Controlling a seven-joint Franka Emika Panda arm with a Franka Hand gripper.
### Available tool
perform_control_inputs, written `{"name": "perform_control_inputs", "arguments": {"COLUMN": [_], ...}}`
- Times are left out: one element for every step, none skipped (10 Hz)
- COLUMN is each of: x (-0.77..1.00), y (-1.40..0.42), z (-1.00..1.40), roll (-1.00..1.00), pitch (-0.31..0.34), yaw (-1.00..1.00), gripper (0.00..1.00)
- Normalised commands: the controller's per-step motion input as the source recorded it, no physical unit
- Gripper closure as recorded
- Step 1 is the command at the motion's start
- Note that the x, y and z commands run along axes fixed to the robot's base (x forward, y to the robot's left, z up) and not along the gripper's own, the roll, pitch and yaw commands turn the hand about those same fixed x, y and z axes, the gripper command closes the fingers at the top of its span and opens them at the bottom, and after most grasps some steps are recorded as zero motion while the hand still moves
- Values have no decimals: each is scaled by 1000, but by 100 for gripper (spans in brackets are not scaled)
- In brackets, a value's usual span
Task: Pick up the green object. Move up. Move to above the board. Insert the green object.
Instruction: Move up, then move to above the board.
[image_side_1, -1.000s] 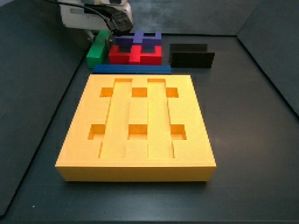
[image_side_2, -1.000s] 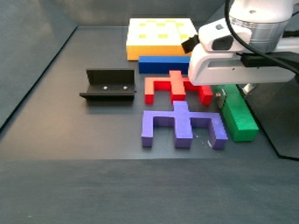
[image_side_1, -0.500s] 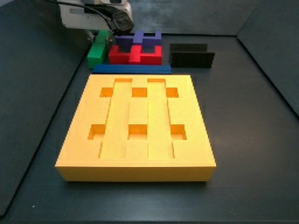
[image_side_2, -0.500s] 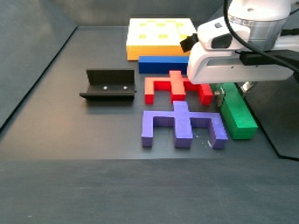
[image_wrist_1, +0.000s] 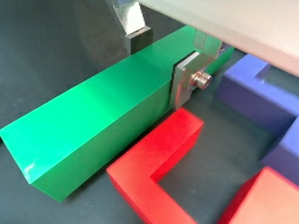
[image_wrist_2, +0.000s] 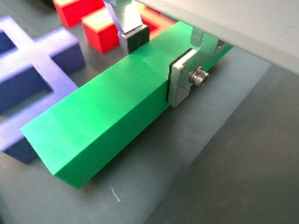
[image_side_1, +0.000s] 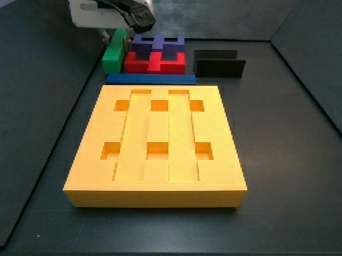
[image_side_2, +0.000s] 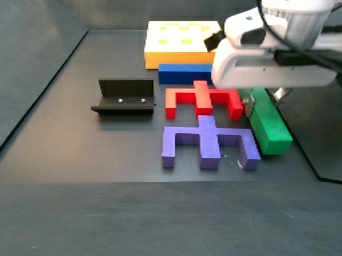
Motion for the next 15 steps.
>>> {"name": "perform_control_inputs", "arguments": {"x": [-120,-63,0,6,-48,-39,7,31,8,3,33,692,693,723,744], "y": [-50,-10,0,1,3,0,-1,16,-6,-9,2,-1400,-1400,-1400,-1400], "z": [655,315,1400,1400,1400,1400,1400,1400,1400,861,212,170,164,157,165], "roll": [1,73,0,7,54,79,38,0,-7,-2,-3,56,66,63,-20], "pitch": [73,61,0,-4,40,31,37,73,85,67,42,139,148,189,180], "yaw": [51,21,0,-7,1,4,6,3,-1,3,5,-177,-165,-75,-38], "gripper": [100,100,100,100,100,100,100,100,100,100,100,100,100,100,100]}}
